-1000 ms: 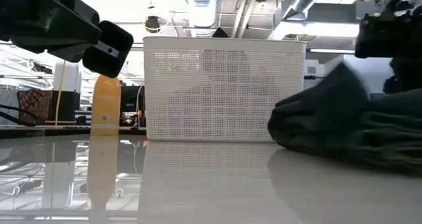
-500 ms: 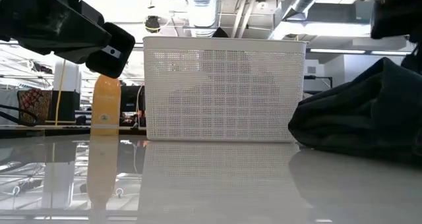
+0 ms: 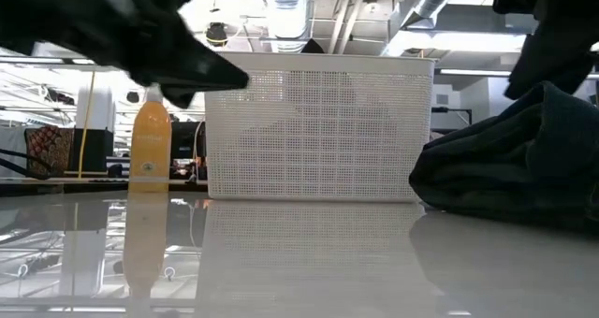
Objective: Fold laundry
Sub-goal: Remove the black t-shirt from the white bin
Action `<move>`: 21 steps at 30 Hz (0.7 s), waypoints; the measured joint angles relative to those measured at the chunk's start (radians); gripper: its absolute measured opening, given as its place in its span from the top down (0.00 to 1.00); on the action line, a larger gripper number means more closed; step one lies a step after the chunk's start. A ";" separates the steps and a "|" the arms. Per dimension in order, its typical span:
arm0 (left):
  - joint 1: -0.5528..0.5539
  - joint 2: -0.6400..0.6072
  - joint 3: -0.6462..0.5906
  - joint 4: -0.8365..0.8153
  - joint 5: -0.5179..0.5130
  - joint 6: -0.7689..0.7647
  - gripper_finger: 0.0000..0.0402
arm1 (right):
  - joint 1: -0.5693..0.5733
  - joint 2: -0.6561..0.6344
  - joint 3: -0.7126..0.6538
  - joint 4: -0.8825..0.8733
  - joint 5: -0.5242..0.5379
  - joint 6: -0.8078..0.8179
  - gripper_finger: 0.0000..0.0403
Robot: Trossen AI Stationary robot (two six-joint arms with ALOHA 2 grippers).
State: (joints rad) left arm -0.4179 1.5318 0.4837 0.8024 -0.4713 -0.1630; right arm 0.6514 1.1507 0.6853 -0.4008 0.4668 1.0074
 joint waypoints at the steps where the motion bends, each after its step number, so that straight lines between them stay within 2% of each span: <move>1: 0.031 0.000 0.005 -0.002 0.019 0.000 1.00 | 0.000 0.000 0.000 -0.002 0.015 -0.014 0.70; 4: 0.152 0.000 0.030 -0.023 0.099 -0.017 1.00 | 0.000 0.000 0.000 -0.006 0.043 -0.045 0.70; 8: 0.297 0.000 0.100 -0.143 0.229 -0.058 1.00 | 0.009 0.000 0.001 -0.007 0.050 -0.039 0.70; 11: 0.348 0.019 0.154 -0.208 0.204 -0.064 1.00 | 0.031 0.001 0.002 -0.016 0.020 0.008 0.70; 14: 0.375 0.060 0.196 -0.200 0.148 -0.065 1.00 | 0.065 0.019 0.002 -0.038 -0.046 0.069 0.70; 19: 0.396 0.145 0.273 -0.197 0.049 -0.067 1.00 | 0.143 0.078 0.003 -0.175 -0.077 0.245 0.70; 21: 0.404 0.188 0.314 -0.193 0.061 -0.070 1.00 | 0.173 0.109 0.003 -0.256 -0.079 0.337 0.70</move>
State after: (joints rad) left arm -0.0140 1.7194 0.7982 0.6090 -0.4099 -0.2328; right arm 0.8242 1.2599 0.6880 -0.6573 0.3878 1.3444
